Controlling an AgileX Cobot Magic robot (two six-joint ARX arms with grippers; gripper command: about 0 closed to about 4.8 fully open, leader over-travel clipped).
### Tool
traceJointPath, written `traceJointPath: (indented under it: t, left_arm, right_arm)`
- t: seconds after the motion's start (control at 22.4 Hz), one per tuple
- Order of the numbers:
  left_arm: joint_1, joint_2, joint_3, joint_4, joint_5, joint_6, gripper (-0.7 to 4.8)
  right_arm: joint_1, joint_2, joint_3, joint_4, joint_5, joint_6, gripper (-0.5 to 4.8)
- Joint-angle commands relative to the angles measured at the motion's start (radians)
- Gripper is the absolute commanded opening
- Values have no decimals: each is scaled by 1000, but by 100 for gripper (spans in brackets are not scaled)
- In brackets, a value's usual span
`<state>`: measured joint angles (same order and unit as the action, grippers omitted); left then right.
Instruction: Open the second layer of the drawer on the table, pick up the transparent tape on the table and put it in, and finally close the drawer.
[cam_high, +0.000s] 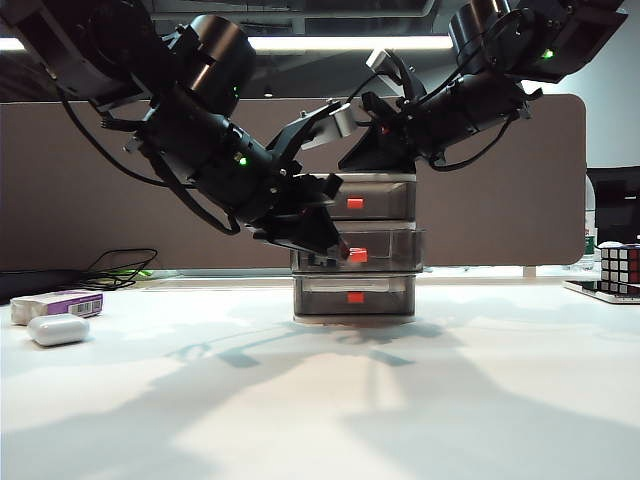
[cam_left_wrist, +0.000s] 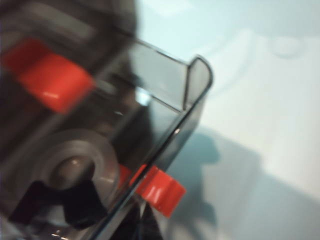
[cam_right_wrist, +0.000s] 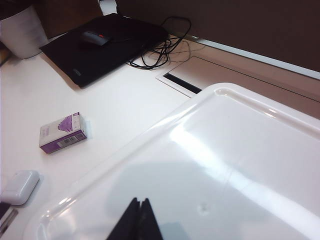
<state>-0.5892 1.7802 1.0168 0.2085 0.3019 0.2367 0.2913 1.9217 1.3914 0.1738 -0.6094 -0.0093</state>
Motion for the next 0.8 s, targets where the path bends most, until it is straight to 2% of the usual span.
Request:
traceJointPath:
  t: [0.04,0.27,0.49,0.62,0.8]
  left_arm:
    - [0,7,2,78,-75,-10,-5]
    - [0,57,2,226,-142,-27,-5]
    - [-8,81,2,257,-243,-38,-5]
    - [-8,81,2,249,-226,-34,-5]
    - [-7,37,-2,177,-140,-19,-5]
  right_arm:
    - [1,14,-6,-73,9,-12,-5]
    - [2,14,-6,-93,9,-21,-5]
    - [3,14,-6,-97,9,-21,-5]
    - [3,14,-6,-95,8,-23,-5]
    - [3,1,-6,-96,5,-82,-5]
